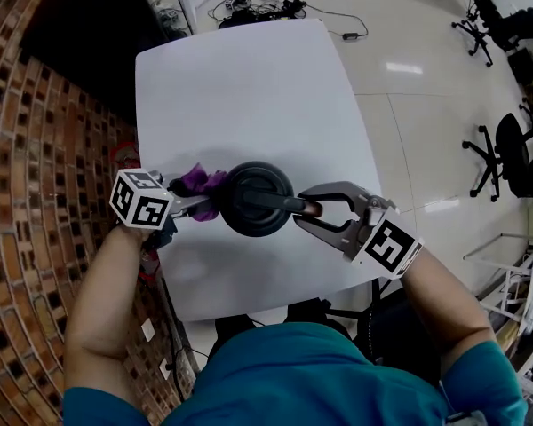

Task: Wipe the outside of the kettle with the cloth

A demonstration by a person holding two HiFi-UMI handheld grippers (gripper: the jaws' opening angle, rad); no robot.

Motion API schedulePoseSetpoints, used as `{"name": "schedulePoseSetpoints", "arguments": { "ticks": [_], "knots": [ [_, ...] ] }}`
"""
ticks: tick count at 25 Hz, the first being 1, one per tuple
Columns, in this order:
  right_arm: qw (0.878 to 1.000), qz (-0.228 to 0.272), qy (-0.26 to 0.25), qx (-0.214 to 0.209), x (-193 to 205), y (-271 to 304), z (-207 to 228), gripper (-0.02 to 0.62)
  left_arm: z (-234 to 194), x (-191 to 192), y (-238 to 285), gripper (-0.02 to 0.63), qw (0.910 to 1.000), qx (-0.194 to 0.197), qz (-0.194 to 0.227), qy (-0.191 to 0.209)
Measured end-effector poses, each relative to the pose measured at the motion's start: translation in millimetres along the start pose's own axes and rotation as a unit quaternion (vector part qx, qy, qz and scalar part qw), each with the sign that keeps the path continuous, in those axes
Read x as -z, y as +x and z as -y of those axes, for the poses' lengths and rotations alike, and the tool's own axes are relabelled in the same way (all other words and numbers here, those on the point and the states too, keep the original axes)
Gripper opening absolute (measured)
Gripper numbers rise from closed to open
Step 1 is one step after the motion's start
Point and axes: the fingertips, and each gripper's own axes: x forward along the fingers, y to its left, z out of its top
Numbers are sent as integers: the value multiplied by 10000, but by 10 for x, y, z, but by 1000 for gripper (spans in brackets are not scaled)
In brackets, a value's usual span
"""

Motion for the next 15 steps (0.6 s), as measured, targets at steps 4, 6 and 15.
{"name": "schedulePoseSetpoints", "arguments": {
  "ticks": [4, 6, 15],
  "knots": [
    [10000, -7, -12, 41, 9, -2, 6, 124, 255, 285, -39, 135, 9955, -195, 536, -754],
    [10000, 15, 4, 61, 6, 0, 6, 123, 411, 434, -14, 135, 9888, -163, 839, -1221],
    [9998, 75, 34, 161, 6, 5, 12, 123, 990, 599, 495, 138, 9139, 588, 2147, -3393]
  ]
}}
